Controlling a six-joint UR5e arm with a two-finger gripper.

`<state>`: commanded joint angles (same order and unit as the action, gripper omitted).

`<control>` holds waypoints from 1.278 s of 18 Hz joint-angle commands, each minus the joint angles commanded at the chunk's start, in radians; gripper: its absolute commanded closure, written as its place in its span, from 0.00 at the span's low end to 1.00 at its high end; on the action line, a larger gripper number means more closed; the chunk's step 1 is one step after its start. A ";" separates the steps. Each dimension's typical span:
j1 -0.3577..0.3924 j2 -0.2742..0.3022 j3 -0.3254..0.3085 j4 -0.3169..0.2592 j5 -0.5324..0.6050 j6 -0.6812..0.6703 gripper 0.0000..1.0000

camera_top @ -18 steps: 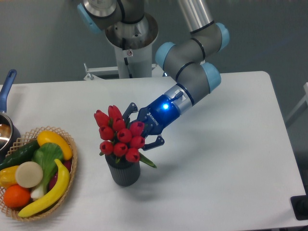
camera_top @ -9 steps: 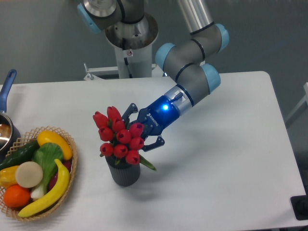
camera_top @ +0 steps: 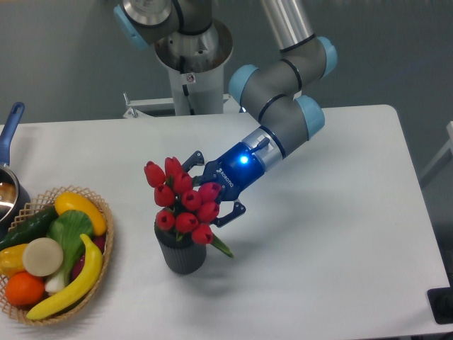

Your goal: Insert the flowers into the vase

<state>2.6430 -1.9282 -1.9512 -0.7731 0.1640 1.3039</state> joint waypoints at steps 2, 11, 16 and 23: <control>0.000 0.002 0.000 0.002 0.035 0.000 0.23; -0.006 0.015 -0.014 -0.002 0.112 -0.005 0.00; -0.003 0.029 -0.011 0.002 0.120 -0.002 0.00; 0.003 0.127 0.023 0.003 0.357 0.002 0.00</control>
<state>2.6461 -1.8010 -1.9283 -0.7700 0.5213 1.3054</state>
